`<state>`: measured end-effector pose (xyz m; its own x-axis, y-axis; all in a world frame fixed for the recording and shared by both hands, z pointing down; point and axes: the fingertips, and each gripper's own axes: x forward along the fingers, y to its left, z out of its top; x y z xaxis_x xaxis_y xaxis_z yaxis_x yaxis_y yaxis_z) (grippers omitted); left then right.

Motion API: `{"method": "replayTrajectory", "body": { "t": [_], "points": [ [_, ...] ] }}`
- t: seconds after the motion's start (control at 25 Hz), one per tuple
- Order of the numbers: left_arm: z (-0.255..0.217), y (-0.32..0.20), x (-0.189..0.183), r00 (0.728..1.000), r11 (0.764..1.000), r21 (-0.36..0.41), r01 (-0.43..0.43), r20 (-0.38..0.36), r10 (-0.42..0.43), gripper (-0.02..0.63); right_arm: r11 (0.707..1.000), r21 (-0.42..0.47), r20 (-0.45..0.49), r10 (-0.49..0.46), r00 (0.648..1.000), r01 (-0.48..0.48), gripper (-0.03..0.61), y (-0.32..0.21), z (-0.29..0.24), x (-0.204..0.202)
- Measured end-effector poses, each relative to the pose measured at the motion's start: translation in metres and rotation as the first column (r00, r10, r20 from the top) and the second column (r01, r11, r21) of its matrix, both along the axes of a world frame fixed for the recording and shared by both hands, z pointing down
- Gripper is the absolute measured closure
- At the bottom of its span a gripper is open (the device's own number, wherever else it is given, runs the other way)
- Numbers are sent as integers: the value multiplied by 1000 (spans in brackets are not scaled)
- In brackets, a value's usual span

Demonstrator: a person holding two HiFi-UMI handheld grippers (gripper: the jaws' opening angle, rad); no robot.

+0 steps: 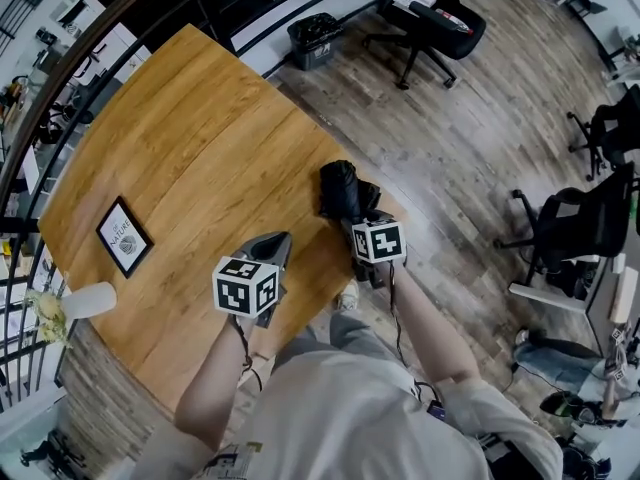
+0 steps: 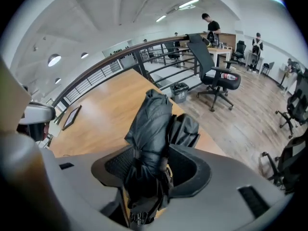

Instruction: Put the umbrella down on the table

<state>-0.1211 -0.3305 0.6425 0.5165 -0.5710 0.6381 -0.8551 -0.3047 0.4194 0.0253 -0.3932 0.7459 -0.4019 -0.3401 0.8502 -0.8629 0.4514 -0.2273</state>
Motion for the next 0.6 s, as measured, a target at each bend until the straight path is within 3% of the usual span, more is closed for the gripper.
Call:
{"method": "replayTrajectory", "body": {
  "t": [0.08,0.36,0.6],
  "points": [
    [-5,0,-2,1000,1000,13,-5,10,5,597,998,60,-3,6,1000,-6,363,-7,-21,3],
    [-52,-6,-21,999,993,113,19,44,-24,597,973,231,55,-30,998,17,411,-18,-112,1],
    [-114,0,-32,997,972,233,28,62,-43,597,939,343,155,-81,985,23,457,2,-195,-9]
  ]
}}
